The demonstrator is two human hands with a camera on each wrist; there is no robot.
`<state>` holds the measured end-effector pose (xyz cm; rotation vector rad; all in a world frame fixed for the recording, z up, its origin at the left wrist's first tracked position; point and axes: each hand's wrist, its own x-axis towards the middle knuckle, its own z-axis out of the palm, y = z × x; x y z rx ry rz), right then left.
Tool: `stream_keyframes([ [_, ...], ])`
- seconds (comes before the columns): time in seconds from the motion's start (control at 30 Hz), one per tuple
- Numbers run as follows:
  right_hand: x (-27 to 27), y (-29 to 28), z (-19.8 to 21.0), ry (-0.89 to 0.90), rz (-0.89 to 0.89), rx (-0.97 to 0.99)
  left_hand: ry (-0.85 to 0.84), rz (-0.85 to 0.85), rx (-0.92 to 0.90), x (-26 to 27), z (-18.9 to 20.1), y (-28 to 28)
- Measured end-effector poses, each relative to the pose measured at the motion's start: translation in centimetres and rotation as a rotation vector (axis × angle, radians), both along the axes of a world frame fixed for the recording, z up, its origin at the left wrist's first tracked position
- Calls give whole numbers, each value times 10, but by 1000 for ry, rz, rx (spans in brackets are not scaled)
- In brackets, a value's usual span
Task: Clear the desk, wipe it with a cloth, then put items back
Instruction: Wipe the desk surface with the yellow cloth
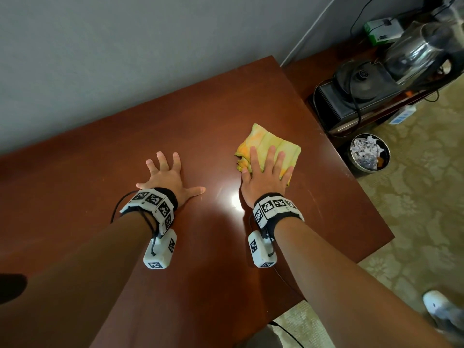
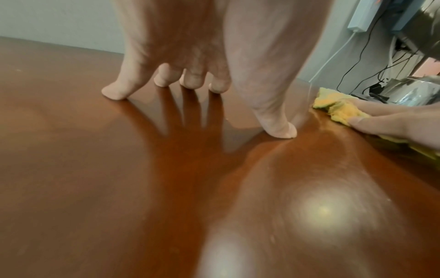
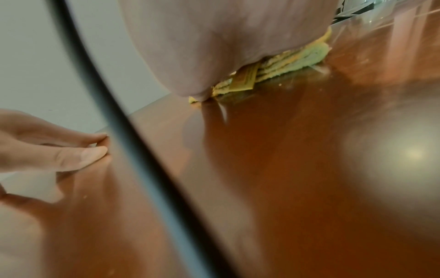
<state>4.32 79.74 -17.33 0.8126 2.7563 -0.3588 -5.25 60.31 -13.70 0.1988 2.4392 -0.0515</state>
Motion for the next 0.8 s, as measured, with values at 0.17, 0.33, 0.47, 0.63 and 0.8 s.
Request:
stream_keyframes([
  [0.17, 2, -10, -1, 16, 14, -2, -6, 3, -2, 0, 1, 1],
  [0.33, 2, -9, -1, 22, 16, 1, -10, 2, 2, 0, 2, 1],
  [0.47, -3, -10, 7, 13, 11, -18, -7, 0, 1, 1, 2, 0],
  [0.63, -15, -3, 7, 107, 7, 0, -17, 2, 4, 1, 3, 1],
  [0.8, -15, 0, -3, 66, 12, -1, -15, -3, 2, 1, 3, 1],
])
